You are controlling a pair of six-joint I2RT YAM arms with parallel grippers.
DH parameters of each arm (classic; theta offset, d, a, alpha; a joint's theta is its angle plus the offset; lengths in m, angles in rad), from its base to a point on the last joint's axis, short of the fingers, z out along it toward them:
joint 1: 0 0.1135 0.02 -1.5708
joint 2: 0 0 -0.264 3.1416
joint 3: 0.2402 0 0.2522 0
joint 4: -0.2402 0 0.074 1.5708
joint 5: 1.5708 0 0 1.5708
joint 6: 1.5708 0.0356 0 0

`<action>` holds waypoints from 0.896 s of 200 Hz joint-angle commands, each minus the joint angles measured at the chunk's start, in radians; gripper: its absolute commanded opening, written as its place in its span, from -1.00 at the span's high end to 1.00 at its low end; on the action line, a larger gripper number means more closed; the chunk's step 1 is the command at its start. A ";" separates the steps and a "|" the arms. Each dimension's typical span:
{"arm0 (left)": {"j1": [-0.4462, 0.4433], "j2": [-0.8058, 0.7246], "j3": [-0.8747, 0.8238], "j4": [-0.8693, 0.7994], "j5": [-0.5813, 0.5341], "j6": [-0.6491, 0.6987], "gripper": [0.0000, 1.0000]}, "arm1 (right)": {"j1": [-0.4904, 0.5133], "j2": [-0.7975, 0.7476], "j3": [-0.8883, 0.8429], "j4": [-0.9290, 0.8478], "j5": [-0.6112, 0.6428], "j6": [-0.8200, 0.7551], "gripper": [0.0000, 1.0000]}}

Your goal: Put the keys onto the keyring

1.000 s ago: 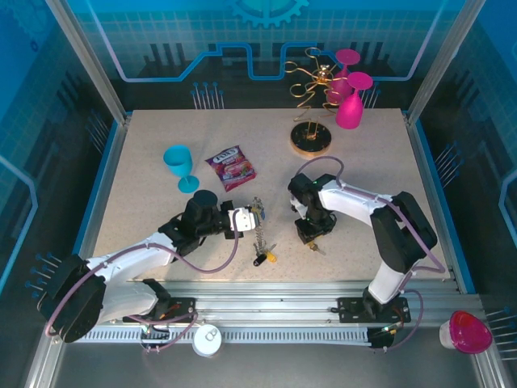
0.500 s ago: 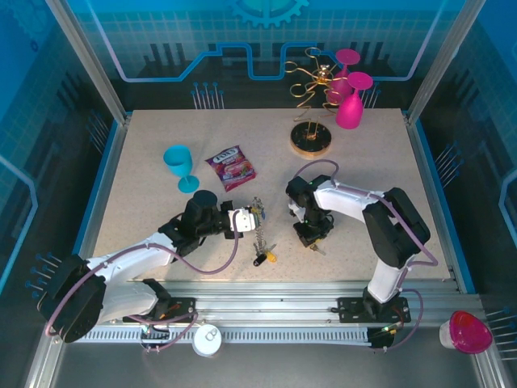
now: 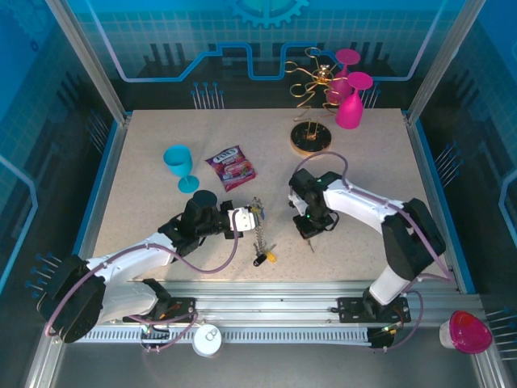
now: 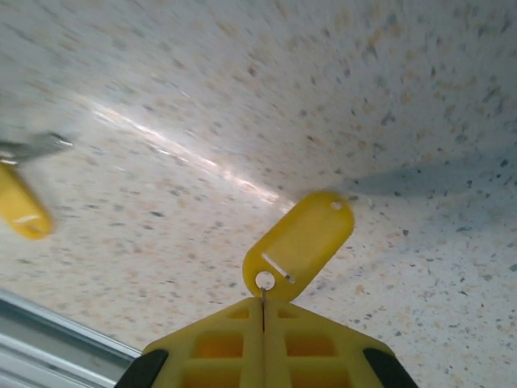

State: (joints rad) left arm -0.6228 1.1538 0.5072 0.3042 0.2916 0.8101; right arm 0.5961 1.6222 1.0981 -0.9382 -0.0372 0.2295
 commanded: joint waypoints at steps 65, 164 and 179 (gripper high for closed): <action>0.007 0.003 -0.011 0.076 0.002 -0.055 1.00 | -0.015 0.052 -0.048 0.197 -0.091 0.238 1.00; 0.007 0.020 -0.021 0.100 0.003 -0.051 1.00 | -0.040 0.175 0.003 0.178 -0.097 0.219 0.96; 0.007 0.021 -0.020 0.100 0.003 -0.048 1.00 | -0.039 0.182 0.005 0.176 -0.098 0.214 0.90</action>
State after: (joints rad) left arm -0.6228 1.1660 0.4927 0.3508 0.2913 0.7643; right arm 0.5678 1.7721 1.0878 -0.7467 -0.1181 0.4450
